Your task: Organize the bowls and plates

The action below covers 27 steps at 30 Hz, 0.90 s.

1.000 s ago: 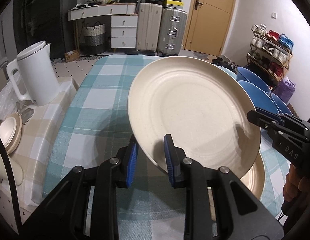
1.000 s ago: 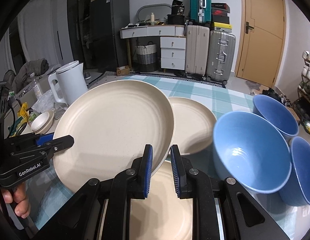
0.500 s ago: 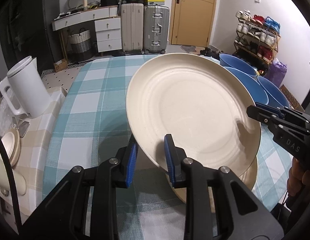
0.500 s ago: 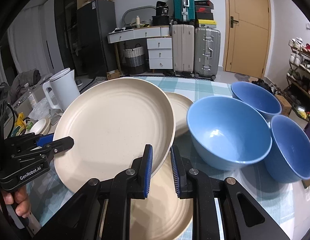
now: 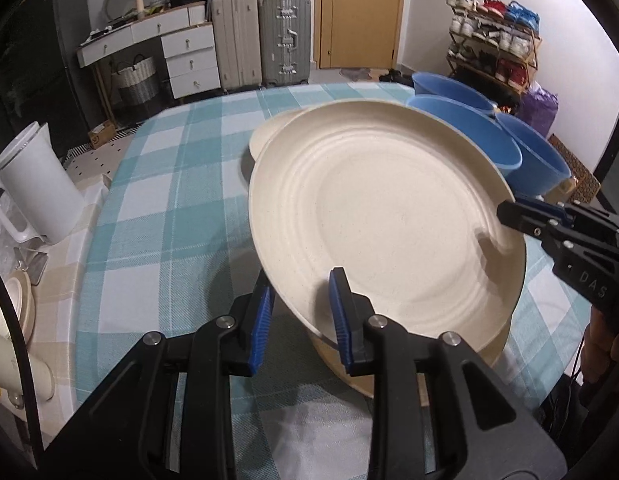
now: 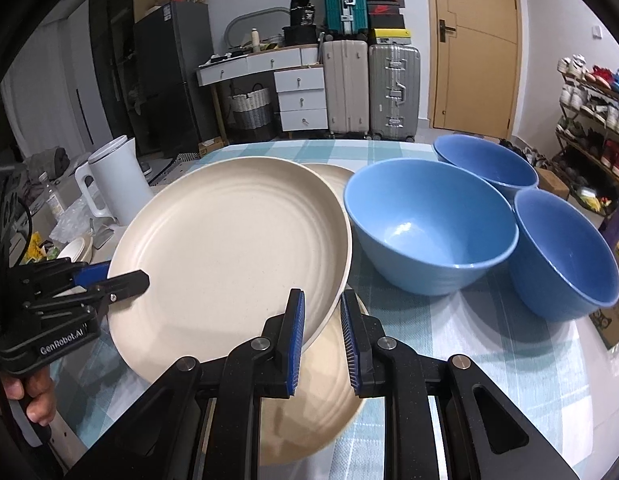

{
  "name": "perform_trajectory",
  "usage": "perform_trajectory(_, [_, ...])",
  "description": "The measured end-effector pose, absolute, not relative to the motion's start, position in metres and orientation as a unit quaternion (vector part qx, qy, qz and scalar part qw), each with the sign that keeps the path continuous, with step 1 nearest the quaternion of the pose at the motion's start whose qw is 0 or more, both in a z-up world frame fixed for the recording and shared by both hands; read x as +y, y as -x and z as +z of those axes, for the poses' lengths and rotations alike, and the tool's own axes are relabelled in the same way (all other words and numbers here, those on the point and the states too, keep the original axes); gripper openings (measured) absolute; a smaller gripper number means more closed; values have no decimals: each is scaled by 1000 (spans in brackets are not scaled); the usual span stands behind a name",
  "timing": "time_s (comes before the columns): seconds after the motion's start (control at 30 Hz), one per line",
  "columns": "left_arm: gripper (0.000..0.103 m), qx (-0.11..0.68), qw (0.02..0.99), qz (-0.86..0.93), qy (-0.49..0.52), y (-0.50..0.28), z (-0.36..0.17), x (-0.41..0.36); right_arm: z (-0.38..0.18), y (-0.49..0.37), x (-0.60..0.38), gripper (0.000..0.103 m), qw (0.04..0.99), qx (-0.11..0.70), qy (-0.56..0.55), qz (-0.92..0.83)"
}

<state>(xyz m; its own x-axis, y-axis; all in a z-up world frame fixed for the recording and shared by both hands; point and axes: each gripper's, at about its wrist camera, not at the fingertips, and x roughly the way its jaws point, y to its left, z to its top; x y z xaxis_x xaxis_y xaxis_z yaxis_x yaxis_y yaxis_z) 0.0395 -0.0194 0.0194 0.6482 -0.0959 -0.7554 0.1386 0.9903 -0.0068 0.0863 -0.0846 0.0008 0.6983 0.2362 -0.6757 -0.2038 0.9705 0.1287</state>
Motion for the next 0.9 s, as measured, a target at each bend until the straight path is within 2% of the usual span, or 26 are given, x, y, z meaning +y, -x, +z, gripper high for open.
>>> perform_trajectory(0.9, [26,456,883,-70,-92,-47,-23,-38,-45,-64,-93,20,905,412,-16,104])
